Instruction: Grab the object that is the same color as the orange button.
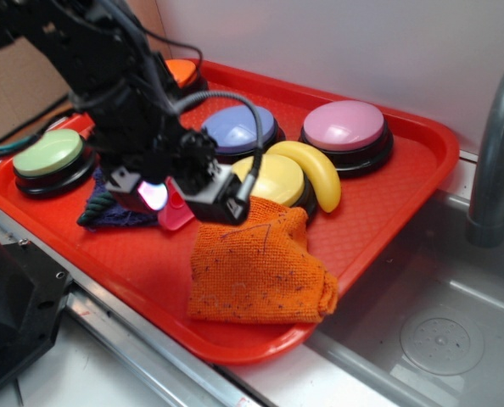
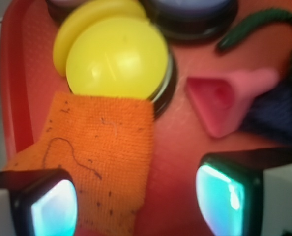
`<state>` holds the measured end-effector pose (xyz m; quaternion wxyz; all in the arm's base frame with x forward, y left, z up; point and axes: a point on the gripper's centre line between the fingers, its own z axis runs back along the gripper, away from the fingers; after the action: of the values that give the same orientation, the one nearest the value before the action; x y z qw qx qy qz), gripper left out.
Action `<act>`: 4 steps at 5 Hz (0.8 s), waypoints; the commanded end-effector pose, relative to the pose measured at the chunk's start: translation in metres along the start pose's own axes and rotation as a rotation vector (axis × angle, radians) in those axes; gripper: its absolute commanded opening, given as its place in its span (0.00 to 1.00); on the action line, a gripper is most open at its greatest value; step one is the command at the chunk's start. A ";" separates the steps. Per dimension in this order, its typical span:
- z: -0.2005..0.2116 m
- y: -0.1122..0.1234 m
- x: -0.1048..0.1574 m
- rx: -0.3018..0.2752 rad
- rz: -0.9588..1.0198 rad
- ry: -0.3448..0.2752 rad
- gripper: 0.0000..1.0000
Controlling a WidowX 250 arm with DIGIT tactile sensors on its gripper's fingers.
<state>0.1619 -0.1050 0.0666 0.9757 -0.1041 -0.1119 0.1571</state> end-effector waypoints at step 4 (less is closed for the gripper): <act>-0.036 -0.035 -0.006 -0.217 -0.075 -0.024 0.00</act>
<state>0.1673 -0.1365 0.0279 0.9668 -0.1883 -0.1322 0.1115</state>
